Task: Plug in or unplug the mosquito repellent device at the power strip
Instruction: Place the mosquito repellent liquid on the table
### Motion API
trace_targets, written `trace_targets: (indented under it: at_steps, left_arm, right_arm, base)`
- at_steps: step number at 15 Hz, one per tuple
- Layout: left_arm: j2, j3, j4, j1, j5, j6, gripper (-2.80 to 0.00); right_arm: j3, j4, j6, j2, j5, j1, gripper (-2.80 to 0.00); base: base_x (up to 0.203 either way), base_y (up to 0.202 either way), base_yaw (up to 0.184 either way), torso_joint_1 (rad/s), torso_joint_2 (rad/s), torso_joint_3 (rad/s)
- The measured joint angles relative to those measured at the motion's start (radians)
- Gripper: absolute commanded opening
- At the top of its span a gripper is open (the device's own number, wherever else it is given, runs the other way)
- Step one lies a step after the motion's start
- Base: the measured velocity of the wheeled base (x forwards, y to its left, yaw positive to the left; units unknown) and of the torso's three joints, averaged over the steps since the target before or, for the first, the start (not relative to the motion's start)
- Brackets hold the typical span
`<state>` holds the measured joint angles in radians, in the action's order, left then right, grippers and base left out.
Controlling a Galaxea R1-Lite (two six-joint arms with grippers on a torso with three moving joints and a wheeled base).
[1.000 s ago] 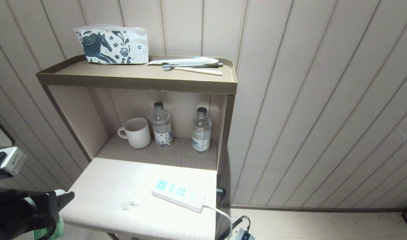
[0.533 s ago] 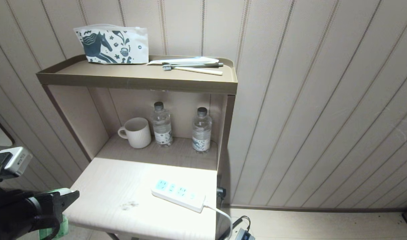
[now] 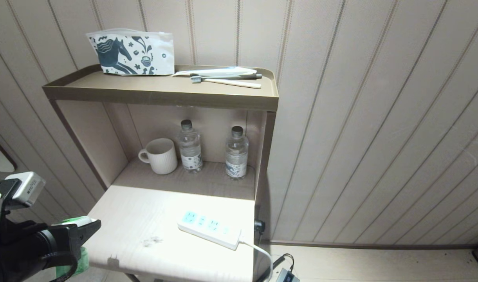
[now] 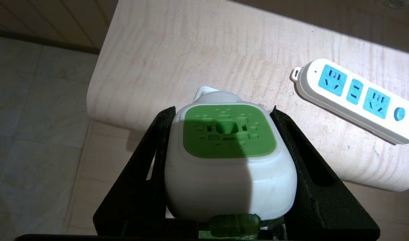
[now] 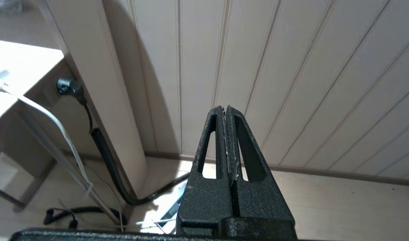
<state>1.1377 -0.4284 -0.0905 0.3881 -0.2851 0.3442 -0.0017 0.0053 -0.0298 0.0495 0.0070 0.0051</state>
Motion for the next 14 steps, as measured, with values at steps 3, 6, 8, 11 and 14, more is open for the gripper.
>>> trace_targets:
  at_steps: [3,6,8,11,14]
  left_arm:
    - [0.037,0.124,-0.249,0.000,-0.001,-0.064,-2.80]
    - [0.086,0.217,-0.519,0.000,-0.023,-0.112,-2.80]
    - [0.106,0.246,-0.648,0.001,-0.045,-0.120,-2.80]
    - [0.118,0.258,-0.744,0.002,-0.061,-0.127,-2.80]
    - [0.130,0.278,-0.862,0.002,-0.085,-0.182,-2.80]
  right_arm:
    - [0.001,0.007,0.017,-0.033,-0.007,0.000,-2.80]
    - [0.002,0.008,0.010,-0.043,-0.007,0.000,-2.80]
    - [0.002,0.009,0.022,-0.046,-0.008,0.000,-2.80]
    - [0.002,0.010,0.027,-0.047,-0.009,0.000,-2.80]
    - [0.002,0.010,0.027,-0.048,-0.009,0.001,-2.80]
  base:
    - [0.000,0.000,0.000,0.000,0.00,0.000]
    - [0.000,0.000,0.000,0.000,0.00,0.000]
    - [0.000,0.000,0.000,0.000,0.00,0.000]
    - [0.000,0.000,0.000,0.000,0.00,0.000]
    - [0.000,0.000,0.000,0.000,0.00,0.000]
